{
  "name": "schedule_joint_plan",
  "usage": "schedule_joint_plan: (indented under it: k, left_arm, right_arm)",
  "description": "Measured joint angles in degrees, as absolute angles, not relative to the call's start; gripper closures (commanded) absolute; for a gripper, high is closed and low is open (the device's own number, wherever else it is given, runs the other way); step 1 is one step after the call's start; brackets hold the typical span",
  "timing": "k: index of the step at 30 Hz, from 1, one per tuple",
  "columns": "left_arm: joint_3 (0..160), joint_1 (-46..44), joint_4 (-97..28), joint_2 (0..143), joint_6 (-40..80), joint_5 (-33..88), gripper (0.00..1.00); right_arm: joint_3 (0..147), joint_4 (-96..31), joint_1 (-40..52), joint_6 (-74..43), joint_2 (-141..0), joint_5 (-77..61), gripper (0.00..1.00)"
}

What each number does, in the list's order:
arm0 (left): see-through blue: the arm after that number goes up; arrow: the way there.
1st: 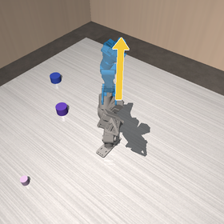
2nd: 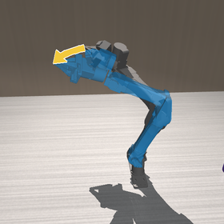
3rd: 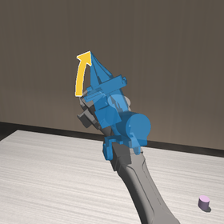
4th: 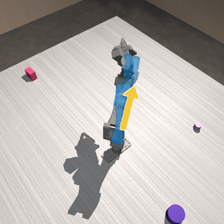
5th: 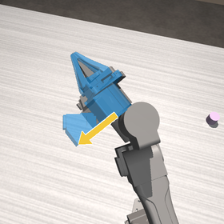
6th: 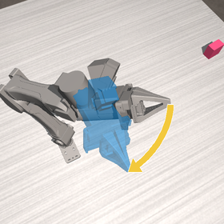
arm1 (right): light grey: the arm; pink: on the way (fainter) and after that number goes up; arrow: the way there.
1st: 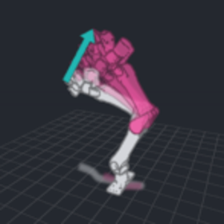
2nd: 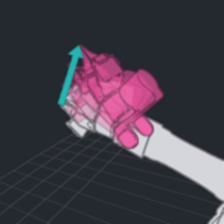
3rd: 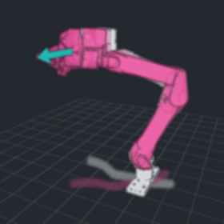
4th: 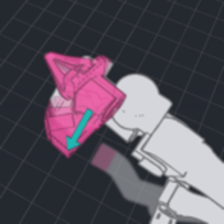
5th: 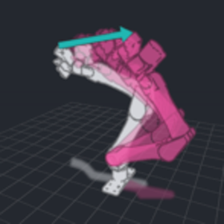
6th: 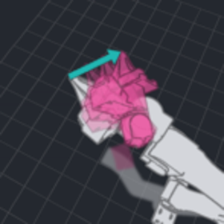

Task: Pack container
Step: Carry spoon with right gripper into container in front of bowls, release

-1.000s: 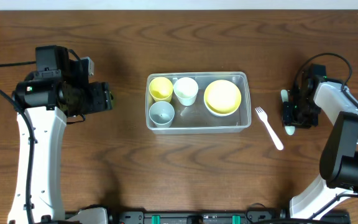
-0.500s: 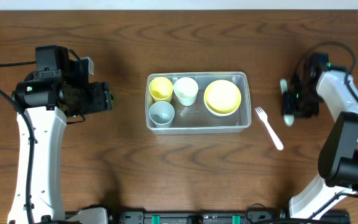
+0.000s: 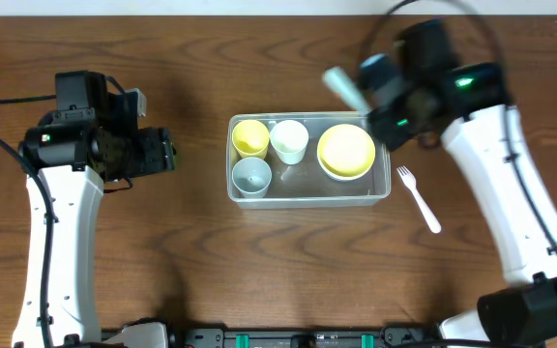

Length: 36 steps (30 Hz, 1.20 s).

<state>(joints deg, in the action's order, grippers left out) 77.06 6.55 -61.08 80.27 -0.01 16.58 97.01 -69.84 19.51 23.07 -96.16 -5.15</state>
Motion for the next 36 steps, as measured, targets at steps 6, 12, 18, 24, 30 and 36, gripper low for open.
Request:
schedule_joint_plan:
  k: [6, 12, 18, 24, 30, 36]
  left_arm:
    - [77.1, 6.5, -61.1, 80.3, 0.0, 16.6, 0.27]
    - [77.1, 6.5, -61.1, 80.3, 0.0, 16.6, 0.27]
    - [77.1, 6.5, -61.1, 80.3, 0.0, 16.6, 0.27]
    - [77.1, 6.5, -61.1, 80.3, 0.0, 16.6, 0.27]
    - [77.1, 6.5, -61.1, 80.3, 0.0, 16.6, 0.27]
    - [77.1, 6.5, -61.1, 80.3, 0.0, 16.6, 0.27]
  right_arm:
    - [94.5, -69.1, 28.3, 29.1, -97.3, -5.4, 0.99]
    - [87.0, -67.0, 31.5, 31.8, -97.6, -5.4, 0.99]
    - [79.8, -64.6, 31.7, 32.4, -98.3, -5.3, 0.78]
    - [79.0, -62.7, 31.7, 32.7, -98.3, -5.3, 0.58]
    - [79.0, -61.0, 31.7, 32.9, -98.3, -5.3, 0.55]
    - [79.3, -58.1, 31.7, 28.1, -98.3, -4.5, 0.53]
